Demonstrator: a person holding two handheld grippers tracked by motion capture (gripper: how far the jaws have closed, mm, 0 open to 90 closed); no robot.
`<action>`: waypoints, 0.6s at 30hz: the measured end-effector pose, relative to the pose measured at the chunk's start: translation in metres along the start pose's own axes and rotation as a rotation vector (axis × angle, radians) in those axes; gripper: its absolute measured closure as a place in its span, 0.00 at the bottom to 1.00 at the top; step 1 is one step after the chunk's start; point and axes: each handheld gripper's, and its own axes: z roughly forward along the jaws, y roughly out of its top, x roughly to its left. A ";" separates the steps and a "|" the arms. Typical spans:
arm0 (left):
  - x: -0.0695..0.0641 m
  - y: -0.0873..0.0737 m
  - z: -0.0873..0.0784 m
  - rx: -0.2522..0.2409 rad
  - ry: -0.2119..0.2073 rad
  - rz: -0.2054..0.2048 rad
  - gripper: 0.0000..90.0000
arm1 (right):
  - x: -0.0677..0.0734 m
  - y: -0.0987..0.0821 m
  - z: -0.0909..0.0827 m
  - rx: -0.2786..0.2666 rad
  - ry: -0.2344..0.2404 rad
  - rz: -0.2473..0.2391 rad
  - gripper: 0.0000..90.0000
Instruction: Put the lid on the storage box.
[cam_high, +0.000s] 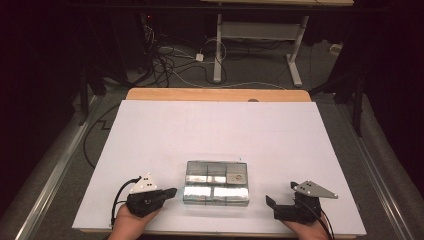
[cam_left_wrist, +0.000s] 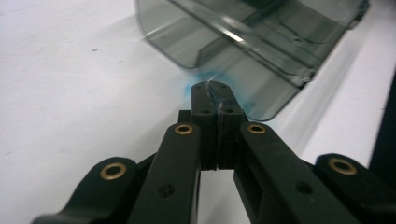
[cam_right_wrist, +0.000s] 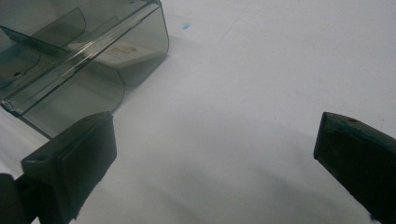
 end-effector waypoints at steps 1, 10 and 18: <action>0.003 -0.001 -0.001 0.001 0.012 -0.006 0.97 | 0.000 0.000 0.000 -0.001 0.001 0.000 0.00; 0.036 -0.007 -0.018 -0.024 0.107 -0.063 0.97 | 0.001 0.001 0.000 -0.005 0.006 0.000 0.00; 0.053 -0.011 -0.026 -0.056 0.146 -0.116 0.96 | 0.002 0.001 0.000 -0.011 0.008 -0.002 0.00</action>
